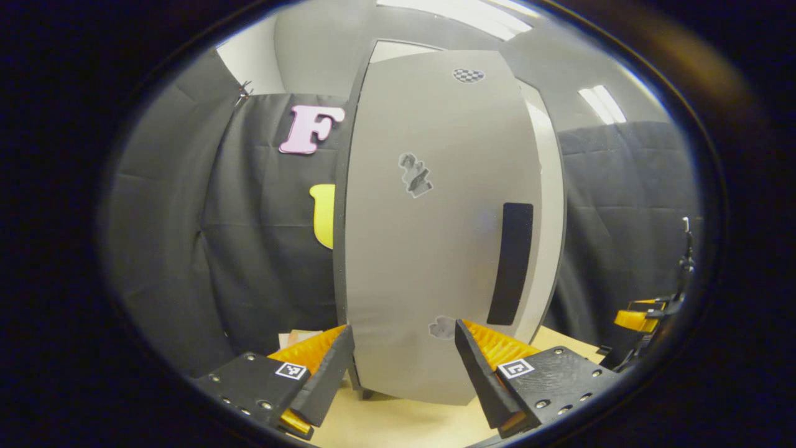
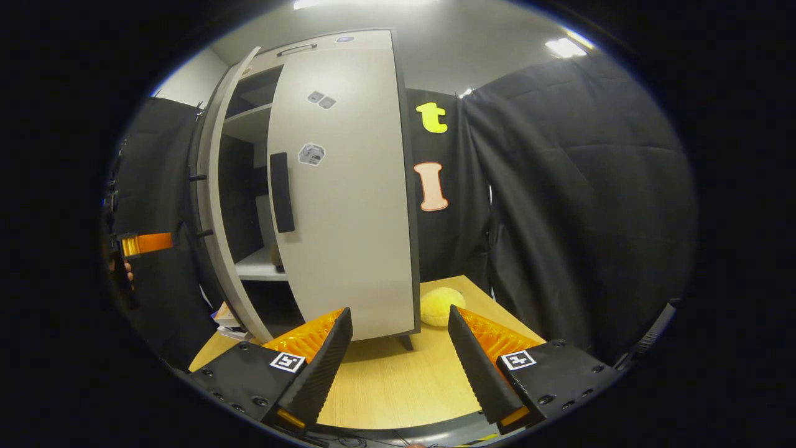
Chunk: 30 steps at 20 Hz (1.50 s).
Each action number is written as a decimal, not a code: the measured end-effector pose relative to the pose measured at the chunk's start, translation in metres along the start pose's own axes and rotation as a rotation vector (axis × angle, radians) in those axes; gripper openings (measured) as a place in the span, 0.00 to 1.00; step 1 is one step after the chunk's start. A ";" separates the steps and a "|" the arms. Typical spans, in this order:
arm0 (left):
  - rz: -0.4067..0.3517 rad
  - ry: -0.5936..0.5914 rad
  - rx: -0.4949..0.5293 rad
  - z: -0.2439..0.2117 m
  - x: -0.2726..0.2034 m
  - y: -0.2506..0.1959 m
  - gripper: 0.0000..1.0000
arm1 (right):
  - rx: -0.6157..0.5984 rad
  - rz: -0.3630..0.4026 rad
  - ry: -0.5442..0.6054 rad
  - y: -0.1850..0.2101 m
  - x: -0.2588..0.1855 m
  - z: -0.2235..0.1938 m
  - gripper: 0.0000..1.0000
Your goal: Grab one shoe with the right hand and put it into the shoe cabinet, grab the other shoe with the left hand and put it into the shoe cabinet; then close the right door with the right hand and the left door with the left hand.
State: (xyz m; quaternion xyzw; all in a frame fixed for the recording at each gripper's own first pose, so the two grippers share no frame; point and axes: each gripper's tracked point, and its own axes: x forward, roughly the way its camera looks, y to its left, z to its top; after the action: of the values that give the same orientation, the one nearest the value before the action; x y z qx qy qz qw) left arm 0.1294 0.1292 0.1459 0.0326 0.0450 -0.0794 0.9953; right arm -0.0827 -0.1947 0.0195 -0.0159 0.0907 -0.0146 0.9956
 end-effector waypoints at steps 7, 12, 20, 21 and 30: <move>0.202 -0.048 -0.055 0.007 -0.043 0.028 0.94 | 0.021 0.043 -0.109 0.025 0.019 0.065 0.93; 0.302 -0.096 -0.119 0.017 -0.059 0.051 1.00 | 0.003 0.083 -0.183 0.039 0.019 0.109 0.98; 0.425 -0.094 -0.080 0.021 -0.057 0.061 1.00 | 0.068 0.002 -0.202 0.022 0.012 0.142 0.93; 0.416 -0.091 -0.096 0.019 -0.057 0.060 1.00 | 0.084 0.000 -0.204 0.020 0.012 0.142 0.98; 0.476 -0.088 -0.036 0.009 -0.048 0.055 0.90 | 0.092 -0.016 -0.142 0.022 0.017 0.112 0.98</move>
State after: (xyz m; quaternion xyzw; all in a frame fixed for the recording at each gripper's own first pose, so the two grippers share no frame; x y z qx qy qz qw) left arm 0.0921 0.1905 0.1629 0.0208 -0.0062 0.1567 0.9874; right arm -0.0453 -0.1703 0.1259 0.0281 0.0189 -0.0255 0.9991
